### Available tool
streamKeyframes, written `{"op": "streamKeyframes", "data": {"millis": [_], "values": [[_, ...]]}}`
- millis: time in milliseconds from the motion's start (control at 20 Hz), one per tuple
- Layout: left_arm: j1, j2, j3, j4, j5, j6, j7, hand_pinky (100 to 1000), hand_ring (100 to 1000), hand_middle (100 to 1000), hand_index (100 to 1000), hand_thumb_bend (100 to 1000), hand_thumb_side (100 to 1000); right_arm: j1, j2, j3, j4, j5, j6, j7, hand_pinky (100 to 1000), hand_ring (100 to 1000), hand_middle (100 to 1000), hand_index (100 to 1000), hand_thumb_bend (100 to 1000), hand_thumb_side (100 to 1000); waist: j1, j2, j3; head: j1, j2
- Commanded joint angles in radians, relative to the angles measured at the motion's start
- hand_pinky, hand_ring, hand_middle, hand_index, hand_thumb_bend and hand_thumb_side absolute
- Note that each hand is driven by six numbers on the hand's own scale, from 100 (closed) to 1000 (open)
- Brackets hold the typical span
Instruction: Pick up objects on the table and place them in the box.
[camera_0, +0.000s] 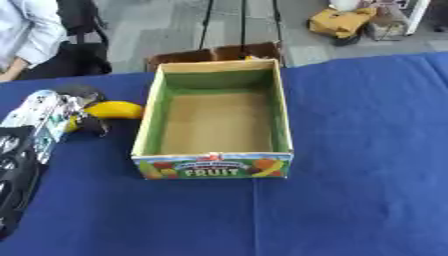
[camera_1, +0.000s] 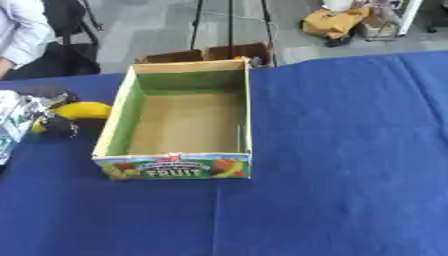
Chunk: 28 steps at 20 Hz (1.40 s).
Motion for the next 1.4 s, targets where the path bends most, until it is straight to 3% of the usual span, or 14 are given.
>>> {"op": "streamKeyframes", "data": {"millis": [50,1400], "values": [[-0.022,0.028,0.009,-0.007,-0.004,0.007,0.009,729,798,748,824,100,262,-0.006,-0.031,-0.009,-0.020,-0.010,0.003,-0.001,661,690,568,703,100,1000,0.010,-0.008,-0.001,0.003,-0.006],[-0.031,0.034,0.010,-0.015,-0.011,0.023,0.001,723,788,733,799,100,310,0.009,-0.010,-0.010,-0.020,-0.013,0.005,0.000,664,692,569,706,100,1000,0.004,-0.046,0.018,-0.003,0.022]]}}
